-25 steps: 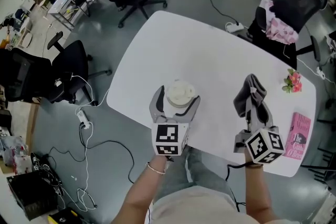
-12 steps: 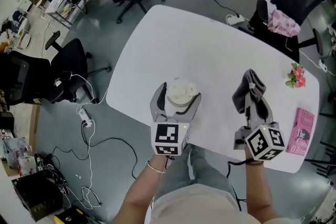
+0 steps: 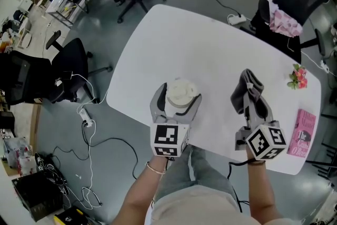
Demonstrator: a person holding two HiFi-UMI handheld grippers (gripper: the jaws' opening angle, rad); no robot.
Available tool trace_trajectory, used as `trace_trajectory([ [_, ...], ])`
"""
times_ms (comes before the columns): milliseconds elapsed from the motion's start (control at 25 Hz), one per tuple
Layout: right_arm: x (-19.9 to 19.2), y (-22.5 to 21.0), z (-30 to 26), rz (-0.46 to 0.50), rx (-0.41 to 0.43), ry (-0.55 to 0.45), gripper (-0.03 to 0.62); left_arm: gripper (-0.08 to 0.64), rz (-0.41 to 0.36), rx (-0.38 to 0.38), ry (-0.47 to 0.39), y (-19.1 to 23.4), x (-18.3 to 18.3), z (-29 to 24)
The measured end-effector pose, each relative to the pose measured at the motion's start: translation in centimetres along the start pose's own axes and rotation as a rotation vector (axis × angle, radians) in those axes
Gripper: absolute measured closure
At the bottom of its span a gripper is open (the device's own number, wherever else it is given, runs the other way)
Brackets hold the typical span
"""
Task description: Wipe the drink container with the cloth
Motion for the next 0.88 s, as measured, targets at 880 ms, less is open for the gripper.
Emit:
trace_trajectory([
  [880, 1.0, 12.6, -9.9, 0.419, 0.847, 0.824, 0.520, 0.110, -0.023, -0.051, -0.008, -0.2, -0.1, -0.2],
])
Point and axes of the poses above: the fingertips, and each gripper's own axes: z backward along the fingers, y to its left, x out of its top, the point moved 1 cm from there along z, backward along the fingers, and after that the axes turned 13 degrees about -z, right-handed, at the moved point
